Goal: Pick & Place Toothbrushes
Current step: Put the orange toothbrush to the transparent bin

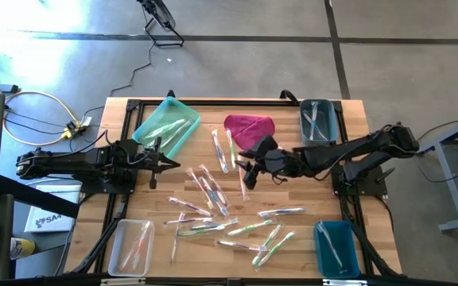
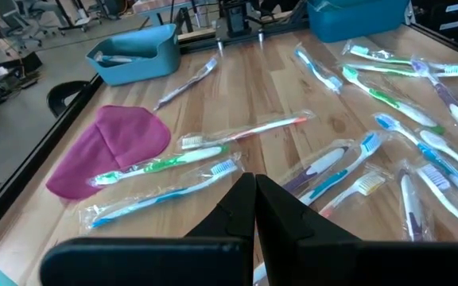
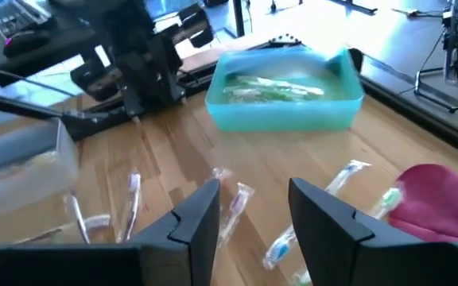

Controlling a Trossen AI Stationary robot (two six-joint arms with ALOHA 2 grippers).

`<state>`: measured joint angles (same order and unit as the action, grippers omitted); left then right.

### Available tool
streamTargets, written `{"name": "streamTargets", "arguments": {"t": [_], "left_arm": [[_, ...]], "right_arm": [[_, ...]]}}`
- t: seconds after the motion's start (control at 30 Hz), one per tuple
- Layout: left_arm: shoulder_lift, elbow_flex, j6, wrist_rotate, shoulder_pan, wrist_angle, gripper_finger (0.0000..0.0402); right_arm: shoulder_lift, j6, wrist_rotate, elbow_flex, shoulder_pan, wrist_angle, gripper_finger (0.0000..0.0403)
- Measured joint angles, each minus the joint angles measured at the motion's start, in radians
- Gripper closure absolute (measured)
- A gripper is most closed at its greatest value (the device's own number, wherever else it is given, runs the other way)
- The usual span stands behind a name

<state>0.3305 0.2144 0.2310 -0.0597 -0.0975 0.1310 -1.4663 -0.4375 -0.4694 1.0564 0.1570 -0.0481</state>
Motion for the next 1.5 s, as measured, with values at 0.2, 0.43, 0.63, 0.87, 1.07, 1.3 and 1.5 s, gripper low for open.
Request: {"name": "streamTargets", "arguments": {"t": [0.2,0.43,0.63,0.87,1.07,1.3,1.5], "left_arm": [[0.000,0.000,-0.001,0.003,0.000,0.002,0.0396],[0.000,0.000,-0.004,0.002,0.000,0.013,0.0396],[0.000,0.000,-0.004,0.002,0.000,0.029,0.0396],[0.000,0.000,-0.004,0.002,0.000,0.029,0.0396],[0.000,0.000,-0.004,0.002,0.000,0.029,0.0396],[0.000,0.000,-0.004,0.001,0.000,0.029,0.0396],[0.000,0.000,-0.004,0.001,0.000,0.029,0.0396]], "right_arm": [[-0.111,-0.087,0.000,0.052,-0.005,-0.058,0.0259],[-0.200,-0.300,0.003,0.103,-0.016,-0.277,0.0259],[-0.255,-0.373,0.054,0.104,-0.026,-0.315,0.0259],[-0.354,-0.382,0.061,0.104,-0.027,-0.315,0.0259],[-0.408,-0.448,0.083,0.104,-0.028,-0.318,0.0259],[-0.408,-0.483,0.051,0.104,-0.028,-0.316,0.0259],[-0.421,-0.483,0.042,0.103,-0.029,-0.318,0.0259]]}}
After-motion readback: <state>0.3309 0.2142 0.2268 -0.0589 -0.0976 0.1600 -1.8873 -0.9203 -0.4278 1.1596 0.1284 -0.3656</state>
